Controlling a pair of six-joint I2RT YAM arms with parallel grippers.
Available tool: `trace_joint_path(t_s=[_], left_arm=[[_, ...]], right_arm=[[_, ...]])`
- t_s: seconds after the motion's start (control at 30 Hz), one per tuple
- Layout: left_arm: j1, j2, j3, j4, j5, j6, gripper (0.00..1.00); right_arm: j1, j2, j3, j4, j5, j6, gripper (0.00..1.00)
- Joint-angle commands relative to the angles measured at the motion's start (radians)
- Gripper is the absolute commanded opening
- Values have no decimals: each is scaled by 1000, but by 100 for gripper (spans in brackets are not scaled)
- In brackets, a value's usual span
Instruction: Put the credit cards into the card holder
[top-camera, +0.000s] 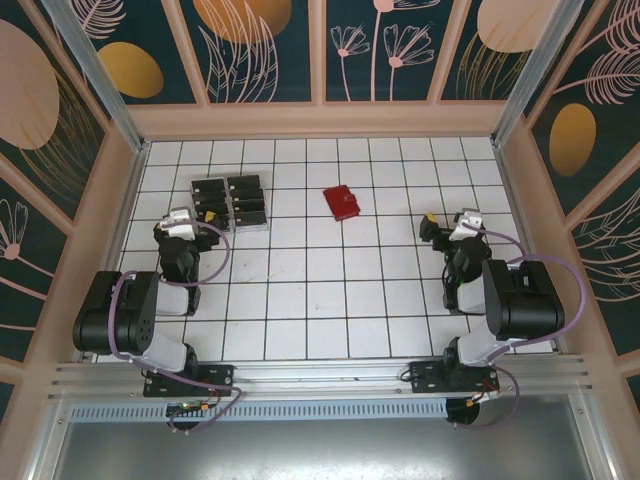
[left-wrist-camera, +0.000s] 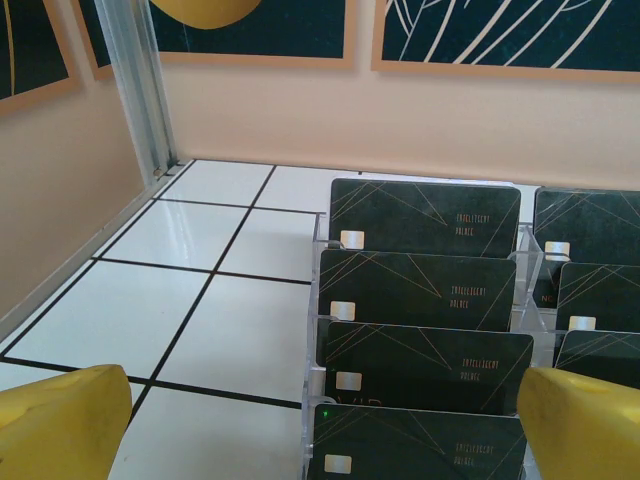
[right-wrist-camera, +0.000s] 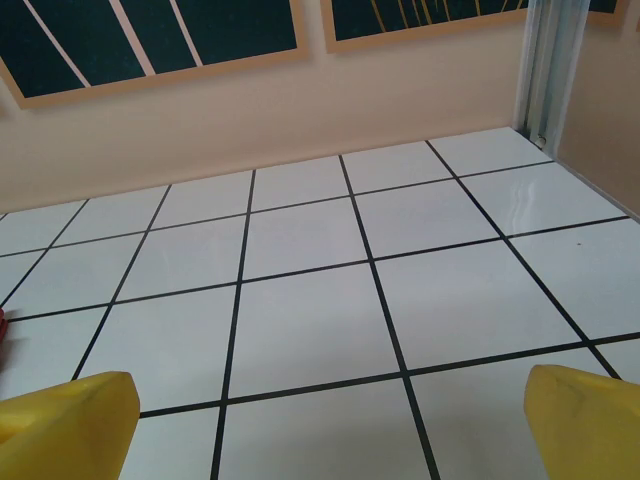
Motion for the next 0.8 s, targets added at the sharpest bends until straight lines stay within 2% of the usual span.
trace_joint_path(t_s=[0.0,0.63,0.77], left_arm=[[7,3,6,32,17,-12,99],[7,3,8,27,17,-11,99],[7,-2,-2,42,17,-10,99]], right_arm=[[2,6,15,20,-10,-21,99],[-27,7,15,16,-61,2,99],[-34,-5,-13,72,-58,11,99]])
